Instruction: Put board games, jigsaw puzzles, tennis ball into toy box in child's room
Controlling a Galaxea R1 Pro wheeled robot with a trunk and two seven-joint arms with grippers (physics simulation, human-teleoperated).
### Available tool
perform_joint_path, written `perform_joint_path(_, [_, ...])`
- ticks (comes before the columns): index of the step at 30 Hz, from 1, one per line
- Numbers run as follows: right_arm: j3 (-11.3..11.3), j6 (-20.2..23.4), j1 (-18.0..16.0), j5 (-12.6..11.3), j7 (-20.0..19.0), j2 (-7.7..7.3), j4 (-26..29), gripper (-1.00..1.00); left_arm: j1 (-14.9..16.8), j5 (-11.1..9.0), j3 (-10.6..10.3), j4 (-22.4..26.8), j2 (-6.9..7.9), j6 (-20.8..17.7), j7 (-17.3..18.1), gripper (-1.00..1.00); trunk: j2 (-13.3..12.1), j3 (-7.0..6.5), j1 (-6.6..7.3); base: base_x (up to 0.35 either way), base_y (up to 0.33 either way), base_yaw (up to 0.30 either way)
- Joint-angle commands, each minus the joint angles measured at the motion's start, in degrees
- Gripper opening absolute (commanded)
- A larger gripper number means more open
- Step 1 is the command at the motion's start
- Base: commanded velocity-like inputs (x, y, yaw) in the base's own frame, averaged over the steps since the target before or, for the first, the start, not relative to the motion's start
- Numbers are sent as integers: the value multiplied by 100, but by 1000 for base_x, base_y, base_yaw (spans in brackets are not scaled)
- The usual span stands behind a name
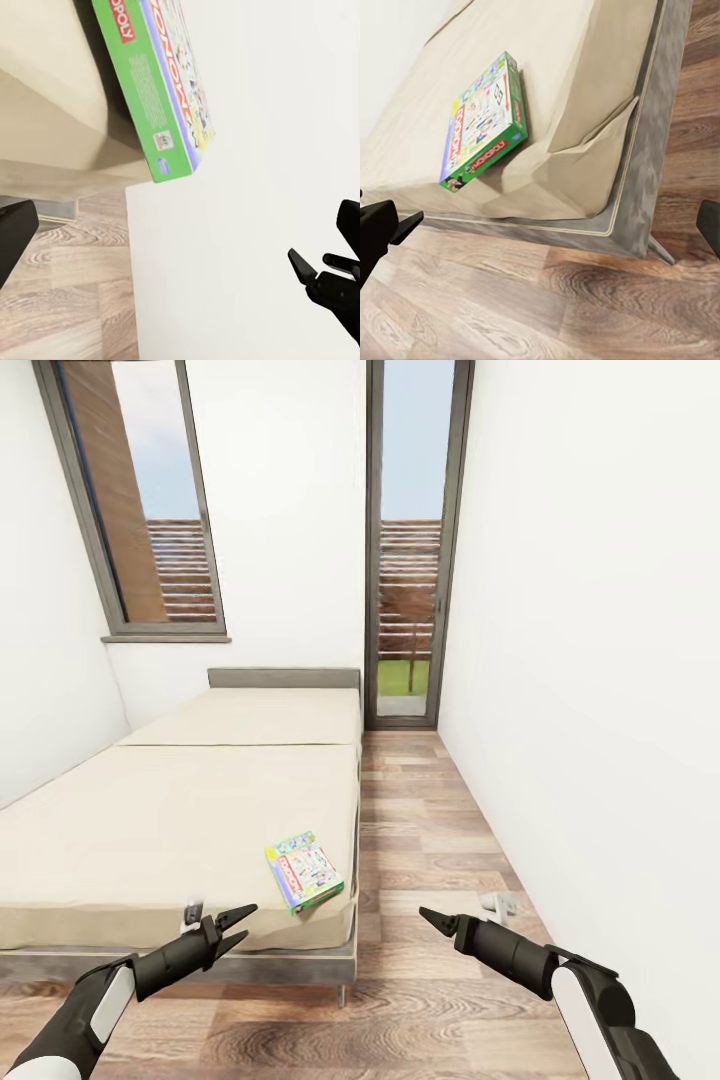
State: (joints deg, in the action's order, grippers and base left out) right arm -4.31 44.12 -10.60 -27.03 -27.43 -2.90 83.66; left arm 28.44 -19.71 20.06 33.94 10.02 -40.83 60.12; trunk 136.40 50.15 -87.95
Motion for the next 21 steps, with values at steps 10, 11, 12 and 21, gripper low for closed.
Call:
perform_joint_path(10, [-1, 36, -4, -10, -17, 0, 22, 100, 3, -15, 7, -2, 0, -33, 1, 100, 283, 132, -153, 0, 0, 0])
perform_joint_path(11, [0, 36, -4, -10, -17, 0, 23, 100, 3, -15, 7, -2, 0, -35, 0, 100, 283, 132, -153, 0, 0, 0])
perform_joint_path(12, [0, 36, -4, -11, -17, 0, 24, 100, 3, -15, 7, -2, 0, -35, 0, 100, 283, 132, -153, 0, 0, 0])
perform_joint_path(21, [1, 36, -4, -11, -17, 0, 33, 100, 3, -15, 0, -2, 0, -34, 0, 100, 564, 257, -306, 0, 0, 0])
